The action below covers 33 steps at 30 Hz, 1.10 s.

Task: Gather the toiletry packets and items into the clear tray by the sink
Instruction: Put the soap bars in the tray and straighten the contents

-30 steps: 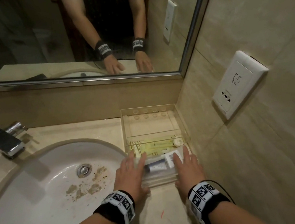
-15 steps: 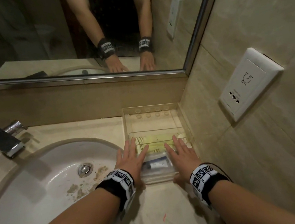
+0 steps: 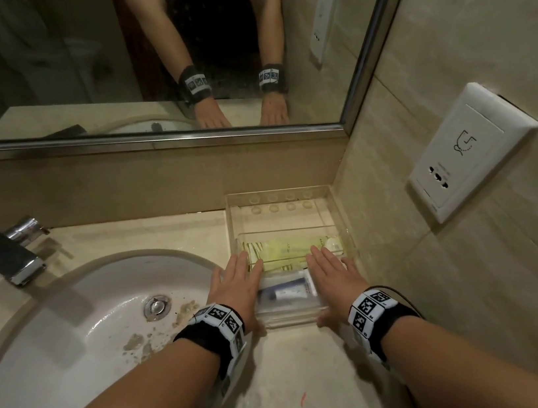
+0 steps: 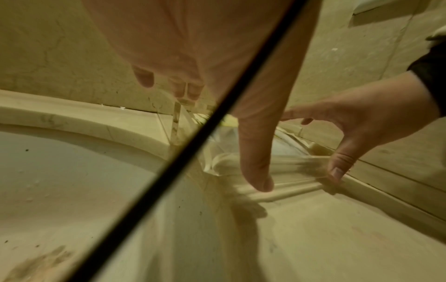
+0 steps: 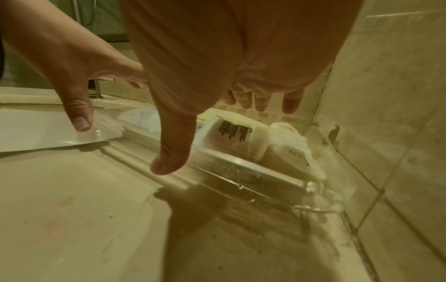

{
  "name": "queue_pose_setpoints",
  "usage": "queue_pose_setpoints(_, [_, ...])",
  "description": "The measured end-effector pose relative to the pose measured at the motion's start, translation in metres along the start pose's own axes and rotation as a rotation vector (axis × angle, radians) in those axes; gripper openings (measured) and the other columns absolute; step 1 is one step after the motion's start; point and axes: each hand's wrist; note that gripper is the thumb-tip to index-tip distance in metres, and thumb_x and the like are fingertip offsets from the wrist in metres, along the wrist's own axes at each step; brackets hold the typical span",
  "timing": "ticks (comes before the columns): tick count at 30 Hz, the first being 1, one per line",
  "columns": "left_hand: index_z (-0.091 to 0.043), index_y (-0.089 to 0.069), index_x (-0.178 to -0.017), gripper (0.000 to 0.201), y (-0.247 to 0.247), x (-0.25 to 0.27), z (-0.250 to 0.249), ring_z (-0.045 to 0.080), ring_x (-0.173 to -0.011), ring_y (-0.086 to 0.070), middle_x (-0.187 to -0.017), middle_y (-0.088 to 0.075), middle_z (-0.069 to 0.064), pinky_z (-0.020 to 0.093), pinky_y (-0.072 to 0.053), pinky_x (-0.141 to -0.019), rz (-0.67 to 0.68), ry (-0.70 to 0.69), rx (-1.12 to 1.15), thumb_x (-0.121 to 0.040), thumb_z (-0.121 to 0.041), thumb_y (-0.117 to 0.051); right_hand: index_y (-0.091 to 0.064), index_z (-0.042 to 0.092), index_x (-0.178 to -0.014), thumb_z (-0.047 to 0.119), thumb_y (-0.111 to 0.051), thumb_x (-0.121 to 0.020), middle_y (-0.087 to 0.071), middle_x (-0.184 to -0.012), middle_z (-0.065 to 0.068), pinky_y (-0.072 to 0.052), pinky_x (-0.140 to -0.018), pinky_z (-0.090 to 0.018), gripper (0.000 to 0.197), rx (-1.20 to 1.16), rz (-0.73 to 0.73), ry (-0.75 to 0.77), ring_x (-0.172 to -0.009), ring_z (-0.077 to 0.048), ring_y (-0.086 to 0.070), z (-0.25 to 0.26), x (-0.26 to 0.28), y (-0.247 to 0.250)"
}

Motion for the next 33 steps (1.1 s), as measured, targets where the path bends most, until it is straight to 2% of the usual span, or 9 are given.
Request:
queue_pose_setpoints(5, [-0.023,0.007,-0.152,0.125,0.001,0.002,-0.002,0.032,-0.148,0.013,-0.16,0.018,0.015,0.053,0.001,-0.119,0.012,0.008,-0.012,-0.066,-0.053,-0.079,0.017,0.013,-0.149,0.054,-0.071,-0.075,0.026,-0.157,-0.005,0.001,-0.117,-0.048,0.122,-0.014,-0.044,0.023,-0.145,-0.024,0.02,-0.002,0.005,-0.006])
queue_pose_setpoints(11, [-0.029,0.011,-0.152,0.126,0.001,0.001,-0.013,0.038,-0.144,0.024,-0.157,0.028,0.017,0.058,0.004,-0.116,0.063,-0.003,-0.021,-0.066,-0.05,-0.08,0.025,0.022,-0.146,0.045,-0.081,-0.068,0.037,-0.15,-0.011,0.003,-0.116,-0.052,0.134,0.011,0.0,-0.035,-0.142,-0.031,0.028,-0.006,0.001,-0.011])
queue_pose_setpoints(15, [-0.029,0.012,-0.151,0.124,-0.002,-0.003,-0.016,0.039,-0.144,0.024,-0.157,0.029,0.016,0.058,0.003,-0.117,0.064,0.007,-0.019,-0.069,-0.049,-0.078,0.025,0.024,-0.146,0.04,-0.08,-0.071,0.034,-0.152,-0.014,0.002,-0.116,-0.052,0.131,0.046,0.018,-0.053,-0.142,-0.036,0.025,-0.01,-0.003,-0.007])
queue_pose_setpoints(20, [-0.031,0.013,-0.151,0.121,-0.003,-0.006,-0.015,0.037,-0.146,0.018,-0.16,0.021,0.014,0.057,0.002,-0.117,0.017,0.02,0.008,-0.07,-0.058,-0.073,0.019,0.027,-0.148,0.019,-0.072,-0.08,0.014,-0.16,-0.008,0.001,-0.116,-0.049,0.114,-0.009,-0.089,-0.043,-0.147,-0.028,0.01,-0.017,-0.005,0.0])
queue_pose_setpoints(24, [-0.031,0.013,-0.151,0.121,-0.002,-0.008,-0.015,0.036,-0.147,0.017,-0.16,0.019,0.013,0.058,0.0,-0.117,0.011,0.026,0.003,-0.069,-0.065,-0.069,0.014,0.023,-0.15,0.009,-0.07,-0.079,0.013,-0.16,-0.009,-0.001,-0.117,-0.048,0.111,0.024,-0.07,-0.047,-0.147,-0.028,0.009,-0.018,-0.007,0.005])
queue_pose_setpoints(26, [-0.03,0.013,-0.151,0.122,-0.002,-0.008,-0.015,0.036,-0.147,0.017,-0.16,0.019,0.013,0.058,0.0,-0.117,0.012,0.03,0.002,-0.068,-0.067,-0.069,0.014,0.022,-0.15,0.014,-0.074,-0.078,0.015,-0.16,-0.01,-0.002,-0.117,-0.048,0.114,0.041,-0.064,-0.054,-0.147,-0.029,0.01,-0.017,-0.01,0.002])
queue_pose_setpoints(29, [-0.027,0.011,-0.152,0.12,-0.001,-0.009,-0.014,0.037,-0.148,0.011,-0.161,0.016,0.012,0.057,-0.003,-0.116,-0.011,0.027,-0.025,-0.069,-0.066,-0.068,0.012,0.02,-0.15,0.031,-0.08,-0.073,0.013,-0.16,-0.011,-0.004,-0.117,-0.049,0.121,0.046,-0.04,-0.055,-0.147,-0.031,0.008,-0.018,-0.014,0.002])
queue_pose_setpoints(33, [-0.027,-0.004,-0.151,0.109,0.002,-0.014,-0.009,0.035,-0.147,-0.006,-0.161,-0.002,0.009,0.055,-0.013,-0.115,-0.102,0.034,-0.031,-0.071,-0.06,-0.07,0.003,0.018,-0.151,0.042,-0.081,-0.069,0.002,-0.16,-0.011,-0.01,-0.117,-0.051,0.119,0.043,-0.075,-0.067,-0.147,-0.032,-0.002,-0.015,-0.017,0.006])
Point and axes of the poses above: each hand's wrist, its own x-axis away from the middle knuckle, its own y-axis out of the back of the hand, z = x × y
